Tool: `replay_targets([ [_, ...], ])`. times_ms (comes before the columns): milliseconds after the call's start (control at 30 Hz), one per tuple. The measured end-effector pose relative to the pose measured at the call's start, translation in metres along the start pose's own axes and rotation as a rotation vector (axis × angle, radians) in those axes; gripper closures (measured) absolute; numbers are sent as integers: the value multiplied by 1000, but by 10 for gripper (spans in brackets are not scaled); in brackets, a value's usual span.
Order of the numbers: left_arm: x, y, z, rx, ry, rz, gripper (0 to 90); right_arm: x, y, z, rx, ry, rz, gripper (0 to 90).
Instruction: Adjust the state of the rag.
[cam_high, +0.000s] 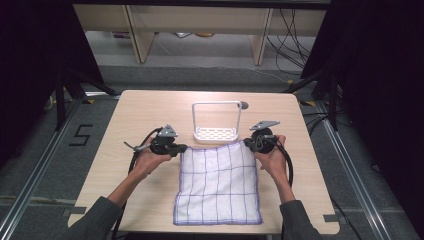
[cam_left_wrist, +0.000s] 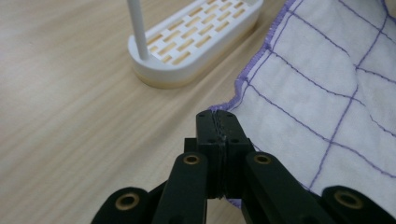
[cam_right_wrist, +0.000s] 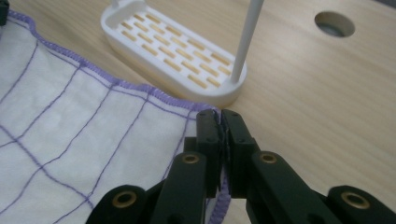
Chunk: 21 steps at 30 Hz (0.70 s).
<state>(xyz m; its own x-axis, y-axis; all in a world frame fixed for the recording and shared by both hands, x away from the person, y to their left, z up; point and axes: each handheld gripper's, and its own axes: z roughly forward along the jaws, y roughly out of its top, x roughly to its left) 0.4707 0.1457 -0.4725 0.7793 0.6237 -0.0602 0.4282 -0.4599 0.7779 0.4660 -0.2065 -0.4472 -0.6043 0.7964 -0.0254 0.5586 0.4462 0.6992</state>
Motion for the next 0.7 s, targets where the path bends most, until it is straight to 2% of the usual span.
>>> replay_targets([
  [33,1,2,-2,-11,6,-2,886,1,4,-5,-8,-3,6,871],
  [133,1,10,-10,-38,25,2,887,1,11,-12,-25,-13,-18,871],
  [233,2,19,-20,-52,32,29,887,0,19,-21,-56,-16,-8,872],
  [267,1,22,-22,-80,35,12,887,0,21,-23,-58,-14,-16,872],
  [300,1,24,-24,-81,33,22,887,1,24,-28,-65,-14,-13,872],
  [333,1,25,-27,-75,34,38,887,0,27,-30,-83,-19,-45,872],
  [367,2,27,-29,-77,39,46,887,2,28,-32,-85,-19,-26,871],
  [400,1,27,-30,-85,42,39,887,3,29,-35,-86,-19,-45,871],
  [433,0,26,-32,-101,40,19,887,5,30,-36,-79,-16,-38,871],
  [467,-1,25,-35,-104,34,36,887,5,29,-37,-104,-22,-59,871],
  [500,-4,24,-37,-116,21,26,887,7,27,-40,-108,-16,-68,871],
  [567,-13,18,-42,-114,3,51,887,11,21,-44,-117,-7,-85,871],
  [633,-24,10,-47,-124,-30,64,888,17,10,-53,-116,16,-71,871],
  [700,-35,1,-55,-122,-62,85,887,21,0,-60,-123,19,-81,871],
])
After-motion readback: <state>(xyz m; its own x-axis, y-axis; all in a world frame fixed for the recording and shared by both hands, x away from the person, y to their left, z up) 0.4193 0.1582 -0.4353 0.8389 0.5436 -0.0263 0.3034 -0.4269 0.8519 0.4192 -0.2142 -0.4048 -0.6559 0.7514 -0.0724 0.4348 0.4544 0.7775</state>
